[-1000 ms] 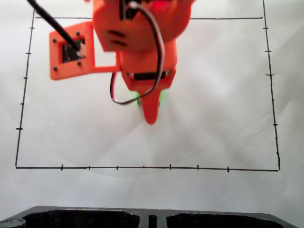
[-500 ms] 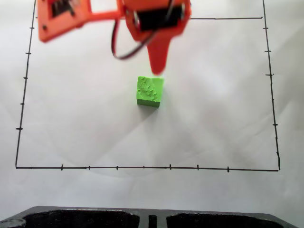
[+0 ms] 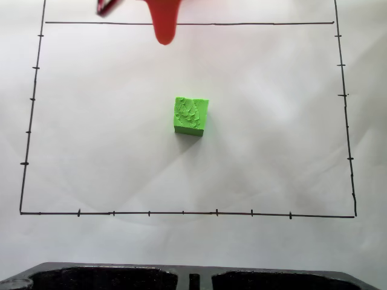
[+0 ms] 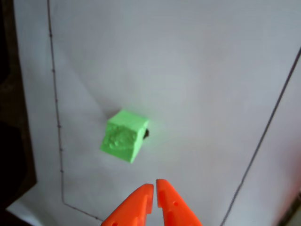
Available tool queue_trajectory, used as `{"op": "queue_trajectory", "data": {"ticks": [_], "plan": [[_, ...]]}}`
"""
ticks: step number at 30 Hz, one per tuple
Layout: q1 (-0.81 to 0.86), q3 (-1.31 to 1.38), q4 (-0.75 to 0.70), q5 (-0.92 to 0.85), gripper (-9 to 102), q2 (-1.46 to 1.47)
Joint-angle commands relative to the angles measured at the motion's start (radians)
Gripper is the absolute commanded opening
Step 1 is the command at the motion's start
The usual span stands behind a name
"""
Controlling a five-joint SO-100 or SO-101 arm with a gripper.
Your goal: Grasp the colored block, Place it on the black dot, and then return the arm to the default position.
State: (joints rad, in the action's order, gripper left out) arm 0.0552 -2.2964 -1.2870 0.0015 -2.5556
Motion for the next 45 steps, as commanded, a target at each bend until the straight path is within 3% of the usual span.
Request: {"op": "queue_trajectory", "data": {"ticks": [1, 13, 31, 45], "plan": [[0.012, -0.066, 0.048, -0.032, 0, -0.094], [0.032, -0.489, 0.252, -0.135, 0, -0.449], [0.018, -0.68, 0.199, -0.138, 0, -0.71], [0.026, -0.686, 0.212, -0.127, 0, -0.713]]}}
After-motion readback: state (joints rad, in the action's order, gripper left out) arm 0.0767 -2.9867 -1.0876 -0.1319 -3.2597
